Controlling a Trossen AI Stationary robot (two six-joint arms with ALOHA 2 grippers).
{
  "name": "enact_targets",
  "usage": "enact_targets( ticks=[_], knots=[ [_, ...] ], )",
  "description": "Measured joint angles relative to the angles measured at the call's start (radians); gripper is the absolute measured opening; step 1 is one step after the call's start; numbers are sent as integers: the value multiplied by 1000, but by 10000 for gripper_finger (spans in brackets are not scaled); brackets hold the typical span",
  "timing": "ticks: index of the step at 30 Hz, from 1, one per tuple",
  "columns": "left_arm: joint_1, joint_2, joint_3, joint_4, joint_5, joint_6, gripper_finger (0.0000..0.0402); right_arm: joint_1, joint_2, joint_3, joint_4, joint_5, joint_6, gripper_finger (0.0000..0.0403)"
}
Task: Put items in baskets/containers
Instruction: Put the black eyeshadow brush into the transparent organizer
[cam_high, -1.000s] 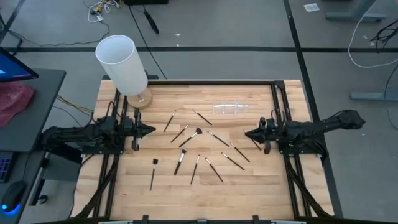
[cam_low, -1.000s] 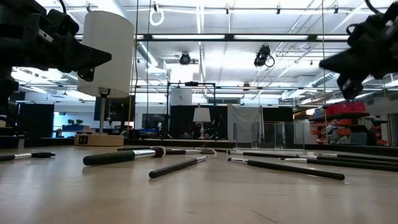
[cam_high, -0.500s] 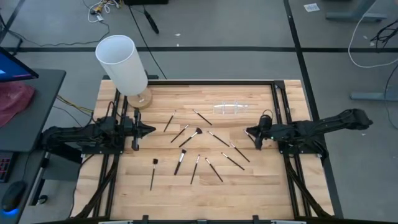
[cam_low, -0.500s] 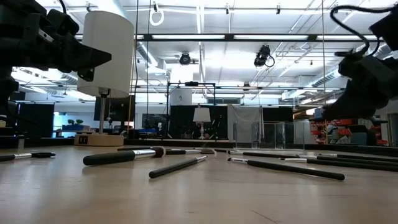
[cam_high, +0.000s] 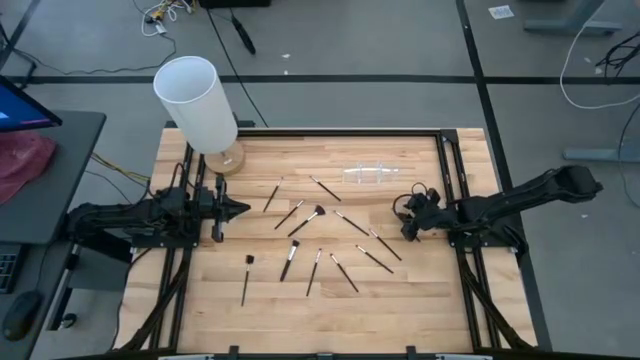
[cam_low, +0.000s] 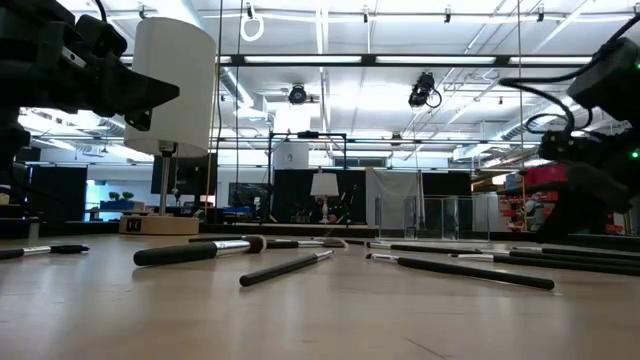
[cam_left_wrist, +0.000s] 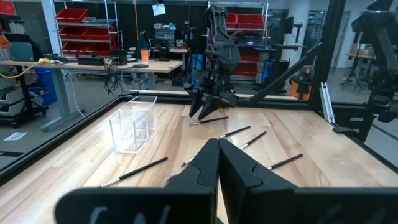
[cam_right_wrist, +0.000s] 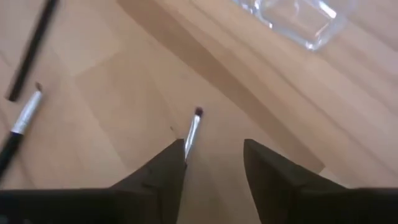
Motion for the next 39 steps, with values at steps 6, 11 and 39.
enact_targets(
  ticks=[6, 11, 39],
  knots=[
    [0, 0, 0, 0, 0, 0, 12, 1, 136, 2, 121, -18, -16, 146],
    [0, 0, 0, 0, 0, 0, 12, 1, 207, 3, 176, -6, -9, 142],
    [0, 0, 0, 0, 0, 0, 12, 153, 378, -3, 339, 134, 4, 9]
  ],
)
